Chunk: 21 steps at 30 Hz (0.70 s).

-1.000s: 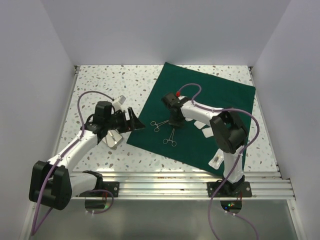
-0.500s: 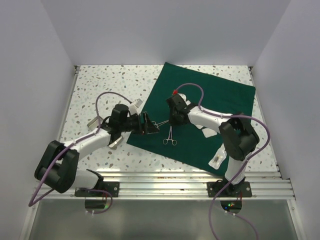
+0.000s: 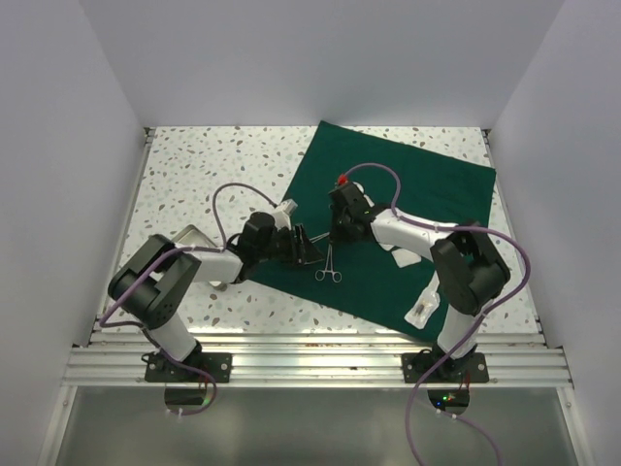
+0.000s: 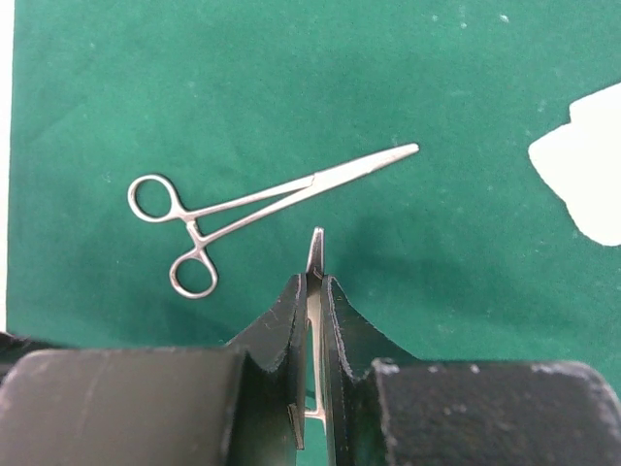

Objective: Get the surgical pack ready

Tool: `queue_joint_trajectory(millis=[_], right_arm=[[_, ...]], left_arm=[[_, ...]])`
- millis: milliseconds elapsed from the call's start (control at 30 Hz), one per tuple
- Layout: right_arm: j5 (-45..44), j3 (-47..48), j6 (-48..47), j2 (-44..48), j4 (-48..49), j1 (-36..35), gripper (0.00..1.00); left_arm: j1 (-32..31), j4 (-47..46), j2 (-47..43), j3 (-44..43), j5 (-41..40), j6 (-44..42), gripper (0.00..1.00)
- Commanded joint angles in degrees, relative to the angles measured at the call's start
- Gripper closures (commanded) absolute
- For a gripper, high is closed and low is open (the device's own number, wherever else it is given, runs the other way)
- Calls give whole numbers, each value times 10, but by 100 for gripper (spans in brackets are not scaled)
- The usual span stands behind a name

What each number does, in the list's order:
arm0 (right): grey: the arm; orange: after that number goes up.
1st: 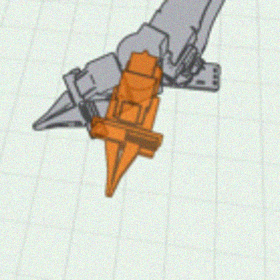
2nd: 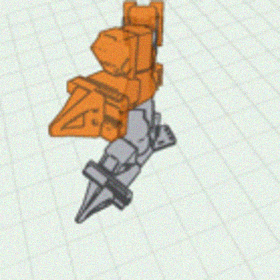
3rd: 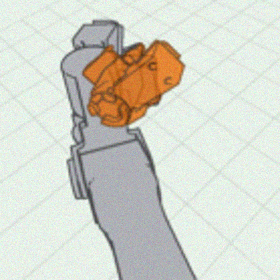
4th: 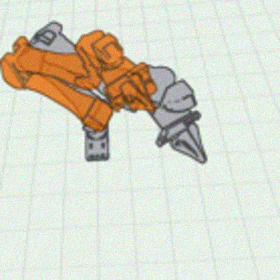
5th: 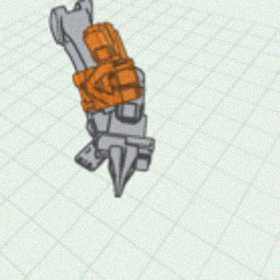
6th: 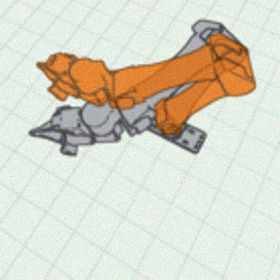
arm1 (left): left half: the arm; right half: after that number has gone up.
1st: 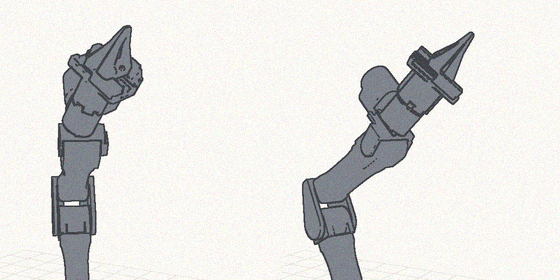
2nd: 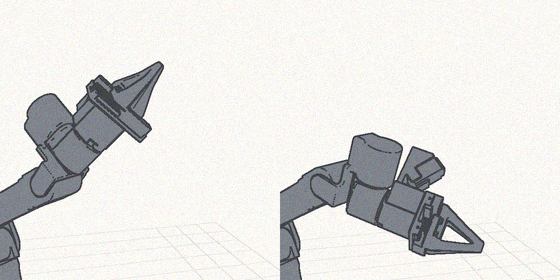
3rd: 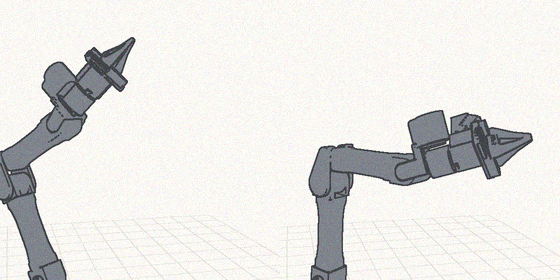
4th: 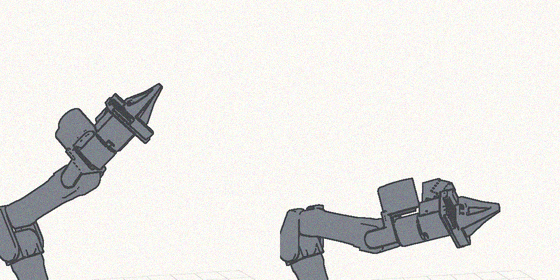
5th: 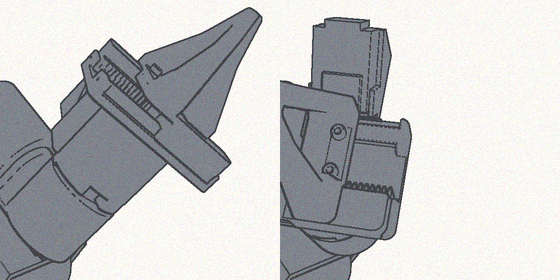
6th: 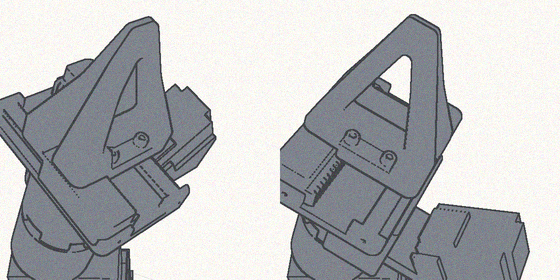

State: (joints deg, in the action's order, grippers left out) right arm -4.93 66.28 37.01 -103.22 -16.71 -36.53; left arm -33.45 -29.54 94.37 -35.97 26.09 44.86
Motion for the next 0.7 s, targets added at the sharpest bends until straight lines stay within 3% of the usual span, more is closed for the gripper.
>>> queue_joint_trajectory(millis=[0,233,667], right_arm=[[14,-7,-5,36,22,4,100],[24,-12,-3,37,28,5,100],[43,-7,6,40,34,6,100]], left_arm=[[-6,-85,27,-3,-23,2,51],[-10,-104,75,-29,-8,-2,57],[-22,-109,148,-88,21,17,58]])
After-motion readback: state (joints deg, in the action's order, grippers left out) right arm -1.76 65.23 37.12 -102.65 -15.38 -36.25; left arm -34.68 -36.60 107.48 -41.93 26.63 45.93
